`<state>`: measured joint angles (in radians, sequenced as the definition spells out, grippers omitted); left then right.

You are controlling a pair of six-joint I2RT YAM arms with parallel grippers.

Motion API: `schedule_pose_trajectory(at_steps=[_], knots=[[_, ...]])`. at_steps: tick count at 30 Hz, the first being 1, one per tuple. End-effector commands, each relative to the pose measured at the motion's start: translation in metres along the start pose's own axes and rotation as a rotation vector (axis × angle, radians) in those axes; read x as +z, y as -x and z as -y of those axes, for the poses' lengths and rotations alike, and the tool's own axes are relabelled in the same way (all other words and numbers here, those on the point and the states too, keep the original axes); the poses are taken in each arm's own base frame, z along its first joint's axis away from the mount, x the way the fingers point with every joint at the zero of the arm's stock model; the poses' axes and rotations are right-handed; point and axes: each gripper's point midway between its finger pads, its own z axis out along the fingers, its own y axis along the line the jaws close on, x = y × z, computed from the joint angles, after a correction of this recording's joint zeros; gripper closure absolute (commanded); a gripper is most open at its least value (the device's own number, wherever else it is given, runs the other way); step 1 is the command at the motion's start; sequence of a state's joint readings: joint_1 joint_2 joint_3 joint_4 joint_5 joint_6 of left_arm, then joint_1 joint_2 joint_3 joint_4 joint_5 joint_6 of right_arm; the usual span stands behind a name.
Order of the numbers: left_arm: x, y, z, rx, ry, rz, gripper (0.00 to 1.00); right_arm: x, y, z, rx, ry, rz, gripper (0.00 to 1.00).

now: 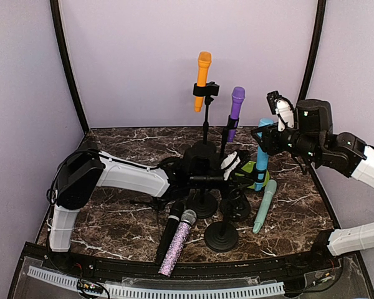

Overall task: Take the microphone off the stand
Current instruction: Remove the microphone from the microphone stand.

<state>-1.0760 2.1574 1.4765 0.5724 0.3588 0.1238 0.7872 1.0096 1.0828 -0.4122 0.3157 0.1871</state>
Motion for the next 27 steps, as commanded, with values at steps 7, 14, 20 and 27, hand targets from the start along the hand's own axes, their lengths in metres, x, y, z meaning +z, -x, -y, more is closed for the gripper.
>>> schedule_pose_trajectory(at_steps=[7, 14, 20, 27], knots=[[-0.004, -0.04, 0.023, 0.004, -0.077, -0.134, 1.0, -0.051, 0.108, 0.015, 0.081, -0.007, 0.406, 0.78], [-0.004, -0.04, 0.023, 0.005, -0.076, -0.134, 1.0, -0.077, 0.118, -0.011, 0.018, 0.166, 0.494, 0.78], [-0.004, -0.039, 0.023, 0.004, -0.076, -0.131, 1.0, -0.09, 0.12, -0.017, -0.007, 0.219, 0.53, 0.78], [-0.004, -0.04, 0.023, 0.003, -0.077, -0.132, 1.0, -0.095, 0.121, -0.028, -0.044, 0.279, 0.548, 0.77]])
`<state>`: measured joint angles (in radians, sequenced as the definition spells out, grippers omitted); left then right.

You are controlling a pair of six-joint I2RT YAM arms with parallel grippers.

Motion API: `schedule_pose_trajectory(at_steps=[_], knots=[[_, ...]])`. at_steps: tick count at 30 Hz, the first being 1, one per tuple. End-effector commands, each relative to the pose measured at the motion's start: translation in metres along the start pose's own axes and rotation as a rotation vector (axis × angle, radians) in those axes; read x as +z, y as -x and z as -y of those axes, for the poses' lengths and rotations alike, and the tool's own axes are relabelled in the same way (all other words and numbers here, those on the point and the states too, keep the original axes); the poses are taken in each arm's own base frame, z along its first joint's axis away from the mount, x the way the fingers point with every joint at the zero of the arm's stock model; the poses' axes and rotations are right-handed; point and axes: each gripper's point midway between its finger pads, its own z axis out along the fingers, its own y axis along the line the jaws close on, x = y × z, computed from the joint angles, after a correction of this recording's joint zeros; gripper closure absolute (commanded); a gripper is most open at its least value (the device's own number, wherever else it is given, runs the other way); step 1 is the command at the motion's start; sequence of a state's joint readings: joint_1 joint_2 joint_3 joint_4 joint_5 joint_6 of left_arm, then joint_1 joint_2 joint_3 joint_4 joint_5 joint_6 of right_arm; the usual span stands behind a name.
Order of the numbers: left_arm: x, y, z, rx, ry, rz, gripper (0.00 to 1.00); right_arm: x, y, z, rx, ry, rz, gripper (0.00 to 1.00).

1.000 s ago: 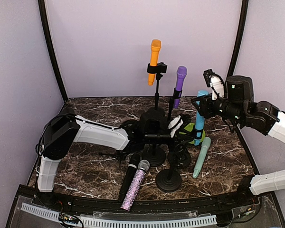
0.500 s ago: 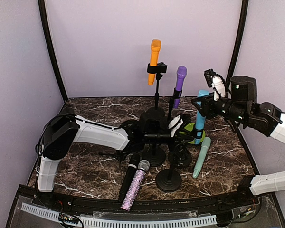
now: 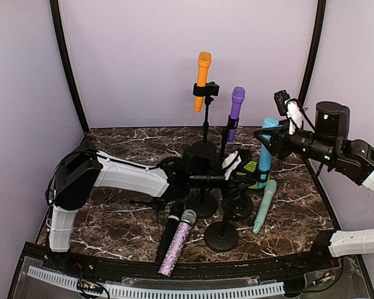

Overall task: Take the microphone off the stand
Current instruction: Remove the microphone from the microphone stand.

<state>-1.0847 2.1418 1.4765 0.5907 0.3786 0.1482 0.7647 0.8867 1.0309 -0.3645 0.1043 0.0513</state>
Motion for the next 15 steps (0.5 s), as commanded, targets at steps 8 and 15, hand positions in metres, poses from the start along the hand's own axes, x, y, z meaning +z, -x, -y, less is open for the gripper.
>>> schedule_pose_trajectory(at_steps=[8, 15], knots=[[-0.004, -0.054, 0.018, -0.038, -0.056, -0.167, 1.0, -0.052, 0.114, -0.025, -0.033, 0.162, 0.457, 0.77], [-0.004, -0.055, 0.018, -0.038, -0.056, -0.167, 1.0, -0.059, 0.118, -0.03, -0.043, 0.195, 0.493, 0.77]])
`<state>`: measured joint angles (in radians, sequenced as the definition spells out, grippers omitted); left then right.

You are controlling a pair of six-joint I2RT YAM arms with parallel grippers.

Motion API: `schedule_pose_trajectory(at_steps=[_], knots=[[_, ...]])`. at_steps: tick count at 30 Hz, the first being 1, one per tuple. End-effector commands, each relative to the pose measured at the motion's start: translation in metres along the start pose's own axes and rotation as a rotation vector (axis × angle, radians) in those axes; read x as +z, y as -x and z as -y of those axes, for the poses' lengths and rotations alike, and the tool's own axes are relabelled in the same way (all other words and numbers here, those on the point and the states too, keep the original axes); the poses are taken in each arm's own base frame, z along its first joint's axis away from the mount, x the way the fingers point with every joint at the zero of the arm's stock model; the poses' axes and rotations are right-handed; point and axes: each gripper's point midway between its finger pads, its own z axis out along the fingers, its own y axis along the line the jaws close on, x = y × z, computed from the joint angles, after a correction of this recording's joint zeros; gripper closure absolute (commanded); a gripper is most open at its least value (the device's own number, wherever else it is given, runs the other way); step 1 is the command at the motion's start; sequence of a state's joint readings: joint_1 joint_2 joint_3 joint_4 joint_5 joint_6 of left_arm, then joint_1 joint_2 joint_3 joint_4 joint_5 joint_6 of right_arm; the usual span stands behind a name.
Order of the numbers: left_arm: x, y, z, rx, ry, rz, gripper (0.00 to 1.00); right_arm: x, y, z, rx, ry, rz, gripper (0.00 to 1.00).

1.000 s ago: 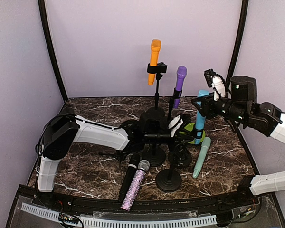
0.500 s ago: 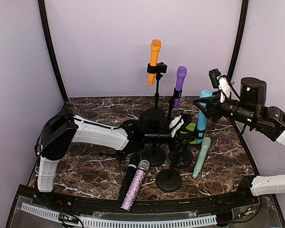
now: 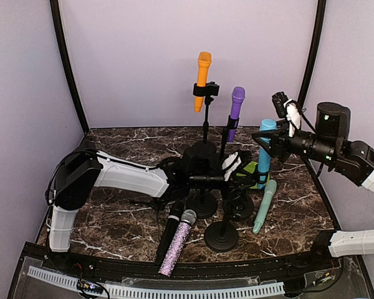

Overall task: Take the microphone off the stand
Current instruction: Remove the microphone from the microphone stand.

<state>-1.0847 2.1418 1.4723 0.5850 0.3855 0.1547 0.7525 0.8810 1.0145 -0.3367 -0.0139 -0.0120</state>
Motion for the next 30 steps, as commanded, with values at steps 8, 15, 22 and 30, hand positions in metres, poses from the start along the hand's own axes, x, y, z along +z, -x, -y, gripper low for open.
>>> schedule_pose_trajectory(at_steps=[8, 15, 22, 30], knots=[[-0.004, -0.052, 0.017, -0.043, -0.05, -0.16, 1.0, -0.061, 0.12, -0.019, -0.023, 0.112, 0.498, 0.77], [-0.003, -0.051, 0.018, -0.041, -0.051, -0.159, 1.0, -0.068, 0.121, -0.028, -0.045, 0.158, 0.518, 0.77], [-0.003, -0.051, 0.017, -0.04, -0.047, -0.157, 1.0, -0.064, 0.123, -0.016, 0.012, 0.101, 0.51, 0.77], [-0.004, -0.053, 0.017, -0.041, -0.049, -0.162, 1.0, -0.045, 0.116, 0.015, 0.1, -0.063, 0.44, 0.77]])
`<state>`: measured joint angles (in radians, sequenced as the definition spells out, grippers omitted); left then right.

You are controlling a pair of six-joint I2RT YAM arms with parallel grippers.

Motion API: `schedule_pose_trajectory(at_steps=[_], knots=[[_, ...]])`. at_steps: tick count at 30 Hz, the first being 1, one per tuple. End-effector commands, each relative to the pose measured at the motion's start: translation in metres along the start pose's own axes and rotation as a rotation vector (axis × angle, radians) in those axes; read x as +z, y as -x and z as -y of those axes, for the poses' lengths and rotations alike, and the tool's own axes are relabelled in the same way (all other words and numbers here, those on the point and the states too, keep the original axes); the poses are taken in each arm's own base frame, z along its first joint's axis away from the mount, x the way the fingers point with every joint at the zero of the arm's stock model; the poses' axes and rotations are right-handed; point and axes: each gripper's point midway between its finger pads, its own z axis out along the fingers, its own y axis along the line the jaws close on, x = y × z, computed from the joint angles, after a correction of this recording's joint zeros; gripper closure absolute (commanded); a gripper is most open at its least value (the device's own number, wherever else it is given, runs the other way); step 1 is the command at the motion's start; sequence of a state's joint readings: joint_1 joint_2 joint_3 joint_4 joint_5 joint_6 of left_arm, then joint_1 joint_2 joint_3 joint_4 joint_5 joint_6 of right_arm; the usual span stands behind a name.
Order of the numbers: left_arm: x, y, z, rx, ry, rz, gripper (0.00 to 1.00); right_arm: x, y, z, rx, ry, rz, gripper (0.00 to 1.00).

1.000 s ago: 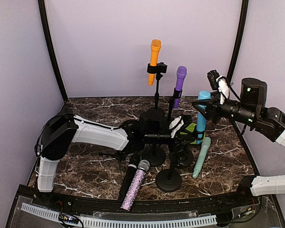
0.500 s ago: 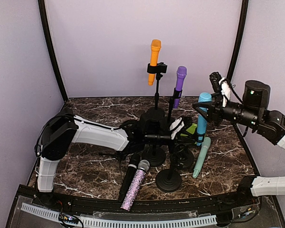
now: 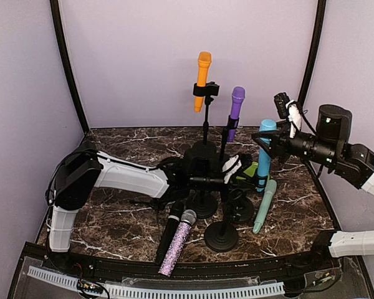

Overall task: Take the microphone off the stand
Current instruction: Remove the microphone from the microphone stand.

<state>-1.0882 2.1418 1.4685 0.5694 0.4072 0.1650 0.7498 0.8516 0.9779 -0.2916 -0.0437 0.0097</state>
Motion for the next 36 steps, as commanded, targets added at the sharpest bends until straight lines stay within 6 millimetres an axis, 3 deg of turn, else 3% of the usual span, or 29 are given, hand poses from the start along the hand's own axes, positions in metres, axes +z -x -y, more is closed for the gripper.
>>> schedule_pose_trajectory(at_steps=[1, 10, 36], knots=[[-0.003, -0.048, 0.011, -0.046, -0.022, -0.147, 1.0, -0.036, 0.116, 0.02, 0.082, -0.111, 0.402, 0.77], [-0.003, -0.048, 0.011, -0.042, -0.022, -0.147, 1.0, -0.027, 0.11, 0.036, 0.106, -0.197, 0.36, 0.77], [-0.003, -0.048, 0.011, -0.041, -0.023, -0.145, 1.0, -0.049, 0.124, 0.052, 0.168, -0.287, 0.422, 0.78]])
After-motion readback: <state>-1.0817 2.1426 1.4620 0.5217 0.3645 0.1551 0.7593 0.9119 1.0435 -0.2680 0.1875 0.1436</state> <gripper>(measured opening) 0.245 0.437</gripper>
